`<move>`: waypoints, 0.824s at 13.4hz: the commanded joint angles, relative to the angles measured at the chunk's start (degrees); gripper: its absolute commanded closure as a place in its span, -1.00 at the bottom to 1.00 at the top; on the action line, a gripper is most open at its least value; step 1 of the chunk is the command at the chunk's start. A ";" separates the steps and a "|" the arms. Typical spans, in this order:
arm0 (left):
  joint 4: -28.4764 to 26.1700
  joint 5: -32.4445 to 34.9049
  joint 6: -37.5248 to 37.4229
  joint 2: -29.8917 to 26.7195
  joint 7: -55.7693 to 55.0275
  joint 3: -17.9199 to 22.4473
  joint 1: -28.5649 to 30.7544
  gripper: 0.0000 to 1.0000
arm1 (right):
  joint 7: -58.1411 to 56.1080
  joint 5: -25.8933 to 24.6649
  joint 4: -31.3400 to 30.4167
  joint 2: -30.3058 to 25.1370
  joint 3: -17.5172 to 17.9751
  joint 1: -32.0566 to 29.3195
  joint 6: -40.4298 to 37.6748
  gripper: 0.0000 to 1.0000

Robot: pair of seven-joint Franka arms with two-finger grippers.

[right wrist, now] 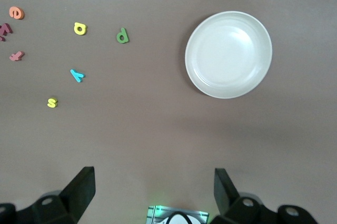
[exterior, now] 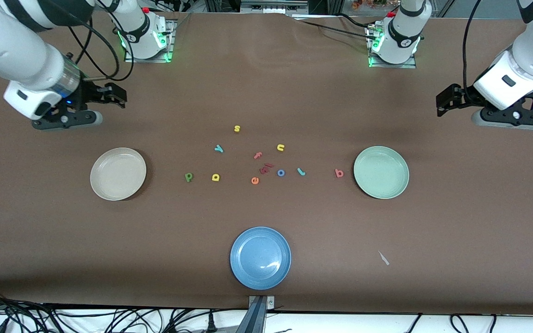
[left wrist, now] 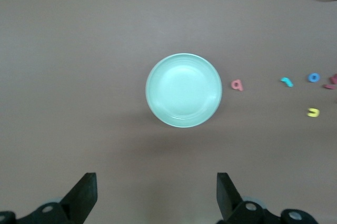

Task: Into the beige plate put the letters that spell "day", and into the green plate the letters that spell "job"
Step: 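Grasp the green d with the right gripper while the left gripper grasps the pink a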

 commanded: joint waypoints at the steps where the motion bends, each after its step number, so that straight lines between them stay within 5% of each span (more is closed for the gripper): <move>1: 1.82 -1.76 -1.09 2.40 1.13 0.21 -0.12 -1.00 | 0.67 0.84 0.17 4.79 -0.32 3.00 4.08 -1.00; 11: 3.49 -1.67 6.62 23.74 0.26 -0.76 -7.06 -1.00 | 0.06 0.58 -5.09 17.11 -0.32 5.03 26.65 -1.00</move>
